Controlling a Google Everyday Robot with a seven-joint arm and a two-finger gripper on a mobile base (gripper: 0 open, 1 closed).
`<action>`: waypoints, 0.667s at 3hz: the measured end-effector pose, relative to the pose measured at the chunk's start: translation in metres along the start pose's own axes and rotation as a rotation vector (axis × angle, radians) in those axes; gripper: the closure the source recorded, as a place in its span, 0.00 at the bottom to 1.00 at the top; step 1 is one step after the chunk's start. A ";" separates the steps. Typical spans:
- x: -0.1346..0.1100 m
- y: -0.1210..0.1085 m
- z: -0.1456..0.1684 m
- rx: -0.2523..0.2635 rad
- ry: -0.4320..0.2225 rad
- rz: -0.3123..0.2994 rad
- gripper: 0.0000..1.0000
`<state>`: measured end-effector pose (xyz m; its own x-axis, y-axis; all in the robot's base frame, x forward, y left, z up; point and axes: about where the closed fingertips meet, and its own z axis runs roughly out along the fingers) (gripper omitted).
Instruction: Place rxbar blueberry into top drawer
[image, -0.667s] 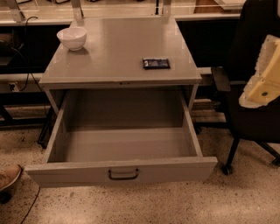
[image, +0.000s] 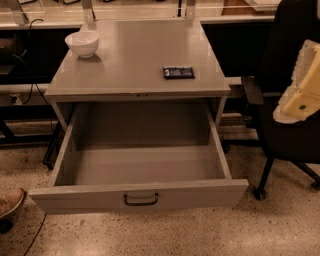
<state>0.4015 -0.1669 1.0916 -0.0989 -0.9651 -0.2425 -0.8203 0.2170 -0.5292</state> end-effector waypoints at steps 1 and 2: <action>-0.006 -0.024 0.013 0.046 -0.062 0.051 0.00; -0.018 -0.081 0.070 0.099 -0.169 0.163 0.00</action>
Offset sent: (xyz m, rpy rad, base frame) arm 0.2255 0.0078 -0.0469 0.4044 -0.1175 -0.1495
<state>0.5095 -0.1573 1.0817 -0.1226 -0.8798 -0.4593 -0.7415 0.3888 -0.5468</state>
